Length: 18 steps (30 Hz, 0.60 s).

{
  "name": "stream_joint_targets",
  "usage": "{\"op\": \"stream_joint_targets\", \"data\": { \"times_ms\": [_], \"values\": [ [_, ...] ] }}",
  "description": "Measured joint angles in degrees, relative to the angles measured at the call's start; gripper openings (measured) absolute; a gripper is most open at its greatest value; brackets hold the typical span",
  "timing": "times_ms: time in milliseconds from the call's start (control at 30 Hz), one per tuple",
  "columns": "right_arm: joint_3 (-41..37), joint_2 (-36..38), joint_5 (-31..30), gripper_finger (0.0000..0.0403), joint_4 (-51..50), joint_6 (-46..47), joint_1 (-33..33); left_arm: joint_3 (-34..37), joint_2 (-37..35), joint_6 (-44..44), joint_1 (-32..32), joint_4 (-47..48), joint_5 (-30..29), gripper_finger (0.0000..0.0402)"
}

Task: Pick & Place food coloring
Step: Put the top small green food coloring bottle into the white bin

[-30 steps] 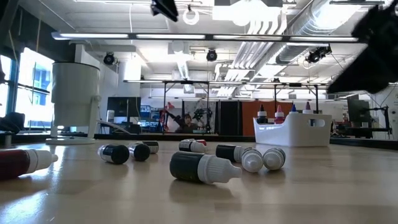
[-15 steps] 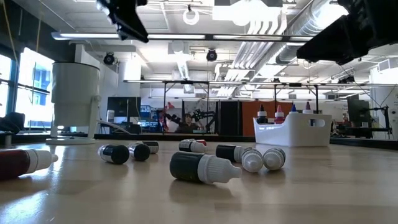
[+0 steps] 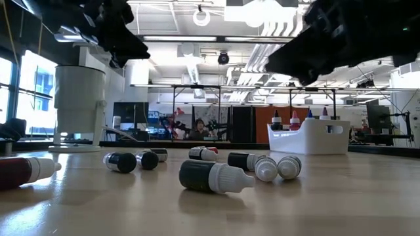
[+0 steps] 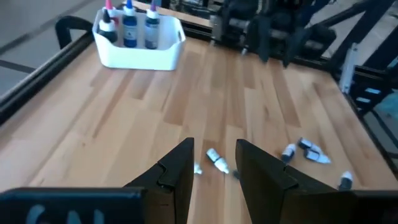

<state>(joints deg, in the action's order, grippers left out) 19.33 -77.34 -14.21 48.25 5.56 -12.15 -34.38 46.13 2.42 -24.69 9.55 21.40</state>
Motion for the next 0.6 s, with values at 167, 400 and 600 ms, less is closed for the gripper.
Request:
{"op": "stream_joint_targets", "data": {
  "times_ms": [167,400,600],
  "values": [
    [10.43,-12.98,-0.87,0.0171,-6.23,0.88,0.25,-0.01,0.09,-0.82,2.81,-4.73,-0.1,0.0117],
    [24.98,-24.87,-1.93,0.0161,-22.09,2.08,2.62,-0.01,0.1,-3.57,14.82,-7.18,-11.21,0.0117],
    [31.72,-31.05,0.75,0.0149,-27.01,3.75,4.37,-0.01,0.11,-3.66,22.0,-7.28,-25.95,0.0117]
  ]
}}
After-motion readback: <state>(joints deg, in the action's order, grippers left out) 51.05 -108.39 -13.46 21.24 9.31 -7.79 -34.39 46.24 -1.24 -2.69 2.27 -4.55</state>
